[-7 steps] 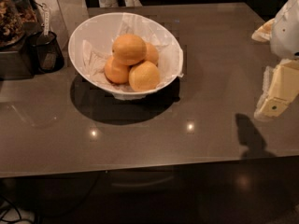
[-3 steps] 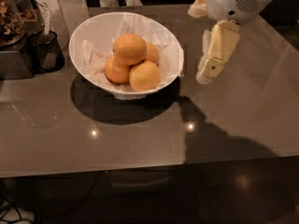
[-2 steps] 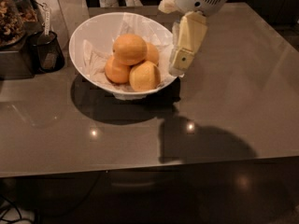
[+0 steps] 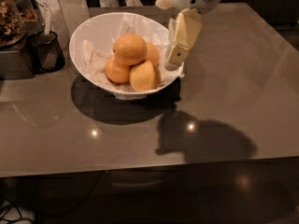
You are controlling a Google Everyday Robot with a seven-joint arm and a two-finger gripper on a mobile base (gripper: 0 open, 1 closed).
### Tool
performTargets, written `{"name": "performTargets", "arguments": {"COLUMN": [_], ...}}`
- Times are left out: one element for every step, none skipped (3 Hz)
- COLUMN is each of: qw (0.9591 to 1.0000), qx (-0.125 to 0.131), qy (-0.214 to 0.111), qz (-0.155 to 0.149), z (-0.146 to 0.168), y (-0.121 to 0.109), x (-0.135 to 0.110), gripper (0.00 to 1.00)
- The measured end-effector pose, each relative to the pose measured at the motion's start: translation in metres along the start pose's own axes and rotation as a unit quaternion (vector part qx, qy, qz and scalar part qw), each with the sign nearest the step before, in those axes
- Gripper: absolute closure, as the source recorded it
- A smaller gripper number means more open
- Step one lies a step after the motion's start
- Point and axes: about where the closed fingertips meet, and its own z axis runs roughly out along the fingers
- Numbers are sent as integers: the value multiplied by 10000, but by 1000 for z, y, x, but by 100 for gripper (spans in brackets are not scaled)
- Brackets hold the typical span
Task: Pick orange from white bowl
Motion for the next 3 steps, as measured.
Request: {"name": "performTargets", "arguments": {"qw": [9994,9979,9965], "qx": [-167,-386,-581], "qy": [-228,-420,-548], "qz": [-186,-293,-238], "z": [20,46,70], "y": [-28,-53,-67], "x": [-14,-26,-25], "gripper": [0,0,0]}}
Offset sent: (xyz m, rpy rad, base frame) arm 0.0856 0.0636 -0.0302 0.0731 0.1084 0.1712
